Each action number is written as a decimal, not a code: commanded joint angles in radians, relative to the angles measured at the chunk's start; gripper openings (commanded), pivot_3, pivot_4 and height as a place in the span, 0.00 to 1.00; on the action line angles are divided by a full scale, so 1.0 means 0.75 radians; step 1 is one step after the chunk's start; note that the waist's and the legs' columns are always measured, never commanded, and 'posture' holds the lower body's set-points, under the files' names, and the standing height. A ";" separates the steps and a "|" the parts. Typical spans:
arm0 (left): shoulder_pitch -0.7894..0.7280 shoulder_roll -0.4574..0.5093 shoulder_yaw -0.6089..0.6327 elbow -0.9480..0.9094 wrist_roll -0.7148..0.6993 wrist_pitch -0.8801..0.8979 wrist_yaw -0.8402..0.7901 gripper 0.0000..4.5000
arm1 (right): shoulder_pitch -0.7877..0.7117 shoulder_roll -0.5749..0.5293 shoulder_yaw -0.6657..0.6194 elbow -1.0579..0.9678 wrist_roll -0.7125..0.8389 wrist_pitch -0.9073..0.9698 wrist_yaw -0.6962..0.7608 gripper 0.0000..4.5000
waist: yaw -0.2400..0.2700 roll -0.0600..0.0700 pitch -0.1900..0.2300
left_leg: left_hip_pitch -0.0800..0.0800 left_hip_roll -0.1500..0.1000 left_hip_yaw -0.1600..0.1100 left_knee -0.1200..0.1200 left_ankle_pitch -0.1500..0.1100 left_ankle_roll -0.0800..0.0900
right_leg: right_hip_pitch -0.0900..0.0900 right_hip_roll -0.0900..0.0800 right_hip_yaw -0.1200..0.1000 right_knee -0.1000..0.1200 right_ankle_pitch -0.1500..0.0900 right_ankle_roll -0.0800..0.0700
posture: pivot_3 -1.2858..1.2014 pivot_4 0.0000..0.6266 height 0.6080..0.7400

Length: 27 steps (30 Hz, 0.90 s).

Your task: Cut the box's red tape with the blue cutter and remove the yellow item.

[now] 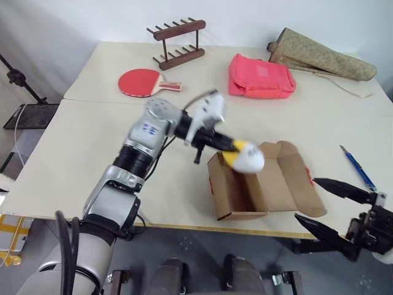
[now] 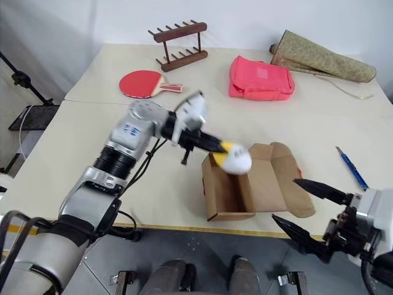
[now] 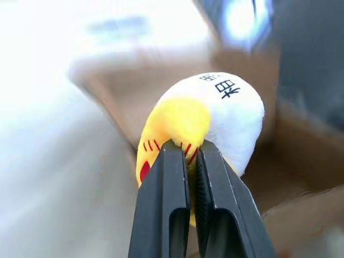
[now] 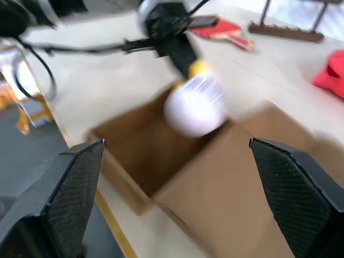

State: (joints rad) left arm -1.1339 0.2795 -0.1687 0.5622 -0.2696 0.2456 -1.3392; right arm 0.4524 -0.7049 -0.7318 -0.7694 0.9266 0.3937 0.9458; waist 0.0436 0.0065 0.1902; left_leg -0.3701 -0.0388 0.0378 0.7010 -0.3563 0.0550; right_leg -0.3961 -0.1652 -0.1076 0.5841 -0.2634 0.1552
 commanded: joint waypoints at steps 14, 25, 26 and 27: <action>0.996 0.645 0.699 -0.478 -0.127 0.116 0.459 0.00 | -0.587 -0.001 0.588 0.330 -0.243 -0.175 0.071 1.00 | -0.043 -0.004 0.001 | 0.003 0.000 -0.004 -0.002 -0.001 -0.002 | -0.001 0.000 -0.001 0.007 0.000 0.001 | 0.52 0.24 1.00; 1.009 0.637 0.646 -0.472 -0.161 0.119 0.466 0.67 | -0.673 0.000 0.628 0.516 -0.308 -0.246 0.185 1.00 | 0.000 -0.004 0.000 | 0.002 -0.002 -0.012 -0.002 -0.003 -0.005 | 0.000 0.001 -0.002 0.007 0.001 0.000 | 0.52 0.24 1.00; 1.016 0.654 0.655 -0.481 -0.159 0.088 0.456 0.74 | -0.672 -0.004 0.621 0.519 -0.304 -0.243 0.191 1.00 | -0.004 -0.004 0.000 | 0.002 -0.002 -0.011 -0.003 -0.003 -0.005 | -0.001 0.001 -0.002 0.007 0.001 0.000 | 0.52 0.24 1.00; 1.037 0.685 0.684 -0.514 -0.193 0.114 0.422 0.82 | -0.665 -0.015 0.605 0.519 -0.296 -0.236 0.201 1.00 | -0.012 -0.004 0.000 | 0.002 -0.001 -0.010 -0.003 -0.003 -0.005 | -0.001 0.001 -0.003 0.008 0.001 0.000 | 0.52 0.24 1.00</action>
State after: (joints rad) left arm -0.3657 0.7569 0.2982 0.2319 -0.3773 0.3423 -0.9915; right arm -0.0462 -0.7015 -0.2439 -0.3772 0.6900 0.2333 1.0825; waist 0.0344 0.0035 0.1905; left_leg -0.3688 -0.0392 0.0302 0.6988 -0.3587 0.0511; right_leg -0.3969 -0.1639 -0.1100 0.5897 -0.2631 0.1555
